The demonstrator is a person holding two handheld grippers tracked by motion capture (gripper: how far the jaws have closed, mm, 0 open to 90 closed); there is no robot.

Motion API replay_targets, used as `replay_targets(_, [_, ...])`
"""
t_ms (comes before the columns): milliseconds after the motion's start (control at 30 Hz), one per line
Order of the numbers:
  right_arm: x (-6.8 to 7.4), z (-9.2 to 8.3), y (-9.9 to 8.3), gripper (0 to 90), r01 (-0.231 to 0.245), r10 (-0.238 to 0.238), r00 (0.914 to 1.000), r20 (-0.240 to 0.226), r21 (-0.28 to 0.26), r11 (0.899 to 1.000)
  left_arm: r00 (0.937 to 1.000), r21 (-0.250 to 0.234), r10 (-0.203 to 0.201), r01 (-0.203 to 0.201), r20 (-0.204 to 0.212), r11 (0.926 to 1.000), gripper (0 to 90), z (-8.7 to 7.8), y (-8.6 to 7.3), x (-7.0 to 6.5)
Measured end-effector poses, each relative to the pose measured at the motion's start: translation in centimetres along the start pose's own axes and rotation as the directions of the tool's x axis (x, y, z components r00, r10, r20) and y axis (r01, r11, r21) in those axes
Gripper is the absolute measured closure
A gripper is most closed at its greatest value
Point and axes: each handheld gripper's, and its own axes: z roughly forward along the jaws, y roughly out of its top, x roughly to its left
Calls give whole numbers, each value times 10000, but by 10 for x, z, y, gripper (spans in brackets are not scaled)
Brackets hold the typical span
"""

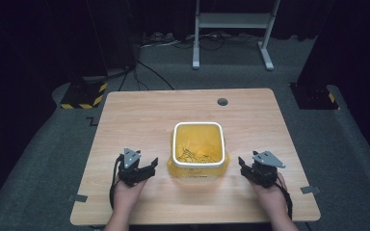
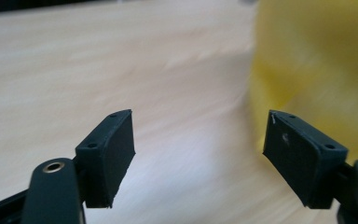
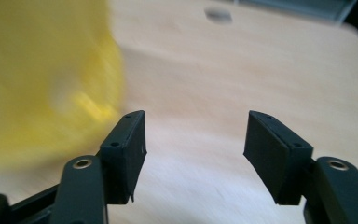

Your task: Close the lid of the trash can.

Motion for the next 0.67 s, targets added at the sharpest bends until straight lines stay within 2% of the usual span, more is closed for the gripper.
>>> replay_targets(67, [-22, 3, -18, 350, -132, 124, 9999, 121, 732, 9972, 9999, 557, 95, -89, -107, 9984, 211, -1, -10, 10])
replay_targets(100, [-22, 3, -18, 350, -132, 124, 9999, 121, 732, 9972, 9998, 890, 126, -111, -159, 9960, 211, -2, -17, 16])
replay_targets(133, [-37, 5, -29, 325, -442, 426, 9990, 140, 1383, 9894, 9995, 1317, 248, -218, -212, 9911, 206, -3, -25, 23])
replay_targets(167, [-37, 5, -29, 325, -442, 426, 9990, 140, 1383, 9894, 9995, 1317, 248, -218, -212, 9911, 200, -3, -25, 23])
replay_targets(200, [-40, 6, -32, 318, -492, 466, 9987, 209, 1494, 9876, 9991, 1515, 329, -284, -274, 9881, 200, -3, -29, 25])
replay_targets(233, [-44, 6, -35, 310, -523, 475, 9983, 337, 1584, 9860, 9994, 1801, 305, -276, -133, 9833, 194, -3, -34, 27])
replay_targets(267, [-50, 6, -42, 273, -576, 524, 9980, 344, 1732, 9832, 9983, 1711, 55, -154, 578, 9851, 123, -5, -44, 32])
replay_targets(300, [-50, 6, -42, 273, -576, 524, 9980, 344, 1732, 9832, 9983, 1711, 55, -154, 578, 9851, 155, -5, -44, 32])
replay_targets(333, [-56, 5, -43, 232, -836, 841, 9964, 56, 1906, 9781, 9985, 1596, -178, 92, 524, 9871, 155, -9, -47, 33])
replay_targets(367, [-56, 5, -43, 232, -836, 841, 9964, 56, 1906, 9781, 9985, 1596, -178, 92, 524, 9871, 150, -9, -47, 33])
replay_targets(433, [-57, 5, -43, 211, -866, 891, 9960, -39, 1985, 9763, 9993, 1611, -92, 31, 369, 9869, 151, -9, -47, 31])
replay_targets(500, [-57, 4, -44, 208, -871, 893, 9960, -18, 1983, 9763, 9993, 1713, 285, -320, 226, 9847, 144, -8, -47, 26])
replay_targets(667, [-57, 5, -44, 185, -954, 954, 9954, 100, 2011, 9749, 9994, 1657, 278, -309, 210, 9857, 148, -8, -47, 26])
